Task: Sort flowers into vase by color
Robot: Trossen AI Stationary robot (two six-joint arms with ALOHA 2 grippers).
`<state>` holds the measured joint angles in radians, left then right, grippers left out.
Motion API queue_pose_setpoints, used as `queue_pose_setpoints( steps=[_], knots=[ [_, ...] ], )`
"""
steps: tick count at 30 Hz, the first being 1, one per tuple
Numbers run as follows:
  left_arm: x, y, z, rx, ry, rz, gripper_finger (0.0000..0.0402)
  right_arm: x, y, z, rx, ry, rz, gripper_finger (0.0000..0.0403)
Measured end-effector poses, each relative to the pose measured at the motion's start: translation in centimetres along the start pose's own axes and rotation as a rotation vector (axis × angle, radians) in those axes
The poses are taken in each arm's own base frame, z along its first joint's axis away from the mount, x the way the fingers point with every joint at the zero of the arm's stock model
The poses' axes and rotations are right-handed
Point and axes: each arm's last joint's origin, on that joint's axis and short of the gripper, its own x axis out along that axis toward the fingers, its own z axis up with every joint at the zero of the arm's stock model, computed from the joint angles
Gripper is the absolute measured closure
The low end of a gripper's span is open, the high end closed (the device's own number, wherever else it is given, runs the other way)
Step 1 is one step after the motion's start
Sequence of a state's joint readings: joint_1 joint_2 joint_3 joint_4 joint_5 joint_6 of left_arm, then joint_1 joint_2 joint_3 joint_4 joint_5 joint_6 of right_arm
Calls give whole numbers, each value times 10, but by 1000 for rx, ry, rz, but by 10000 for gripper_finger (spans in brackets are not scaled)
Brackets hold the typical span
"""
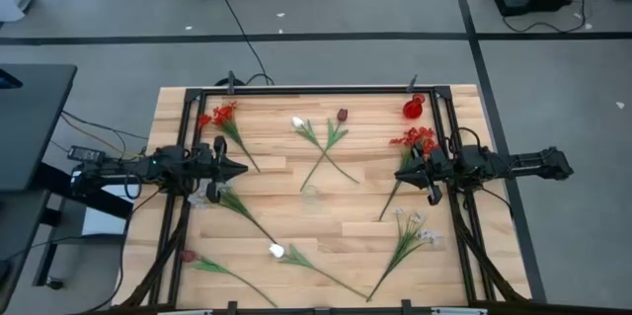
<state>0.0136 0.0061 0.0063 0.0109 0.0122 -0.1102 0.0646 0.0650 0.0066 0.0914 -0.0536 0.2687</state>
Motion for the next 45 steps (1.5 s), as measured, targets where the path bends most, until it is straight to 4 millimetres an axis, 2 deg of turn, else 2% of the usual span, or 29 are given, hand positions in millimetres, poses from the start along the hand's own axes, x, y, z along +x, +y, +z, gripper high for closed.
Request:
queue_pose_setpoints(
  steps=[30, 36, 45],
  knots=[
    [0, 0, 0, 0, 0, 0, 372, 0, 0, 0, 0, 0, 0, 351],
    [0, 0, 0, 117, -1, 0, 372, 0, 0, 0, 0, 0, 0, 351],
    [0, 0, 3, 128, -29, 1, 372, 0, 0, 0, 0, 0, 0, 351]
  ],
)
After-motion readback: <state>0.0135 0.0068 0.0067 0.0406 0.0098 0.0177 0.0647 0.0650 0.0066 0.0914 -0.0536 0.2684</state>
